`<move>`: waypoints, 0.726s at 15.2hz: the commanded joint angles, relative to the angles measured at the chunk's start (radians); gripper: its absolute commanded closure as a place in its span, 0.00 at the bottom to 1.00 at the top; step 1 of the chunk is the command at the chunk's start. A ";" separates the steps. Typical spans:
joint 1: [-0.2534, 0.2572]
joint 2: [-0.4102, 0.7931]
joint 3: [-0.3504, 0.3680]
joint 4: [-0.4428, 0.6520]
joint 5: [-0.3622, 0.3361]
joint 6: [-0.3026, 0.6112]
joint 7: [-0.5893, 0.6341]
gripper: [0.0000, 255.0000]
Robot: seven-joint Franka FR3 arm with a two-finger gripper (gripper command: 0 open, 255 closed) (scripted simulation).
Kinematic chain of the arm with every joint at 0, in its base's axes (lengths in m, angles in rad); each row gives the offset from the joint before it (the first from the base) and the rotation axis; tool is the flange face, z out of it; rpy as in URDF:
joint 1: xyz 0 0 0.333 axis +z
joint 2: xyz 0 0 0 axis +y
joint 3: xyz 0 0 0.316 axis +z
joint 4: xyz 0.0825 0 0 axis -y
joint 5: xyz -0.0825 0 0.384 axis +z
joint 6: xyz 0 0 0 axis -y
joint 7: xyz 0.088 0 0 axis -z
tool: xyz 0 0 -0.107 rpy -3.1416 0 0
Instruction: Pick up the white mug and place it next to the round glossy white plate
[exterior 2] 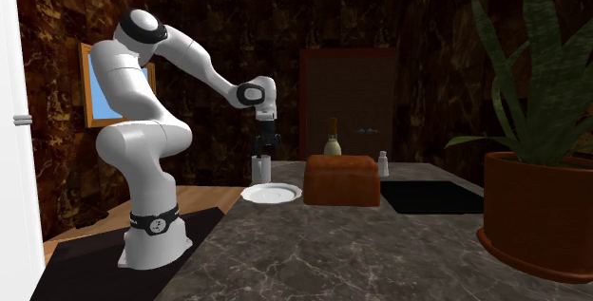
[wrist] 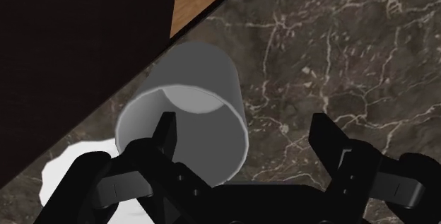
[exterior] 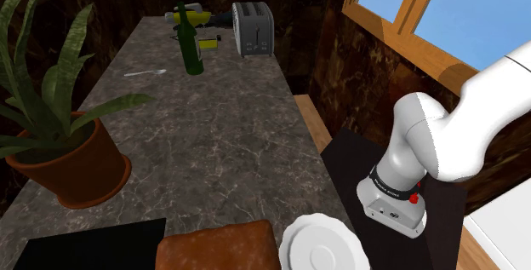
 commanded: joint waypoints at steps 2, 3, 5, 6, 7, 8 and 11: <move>0.039 -0.041 -0.076 0.051 -0.008 -0.099 -0.005 0.00; 0.048 -0.051 -0.096 0.067 -0.012 -0.128 -0.005 0.00; 0.048 -0.052 -0.096 0.067 -0.011 -0.128 -0.006 0.00; 0.048 -0.052 -0.096 0.067 -0.011 -0.128 -0.005 0.00; 0.048 -0.052 -0.096 0.067 -0.011 -0.128 -0.005 0.00; 0.048 -0.051 -0.096 0.067 -0.011 -0.128 -0.005 0.00; 0.048 -0.052 -0.096 0.067 -0.011 -0.128 -0.005 0.00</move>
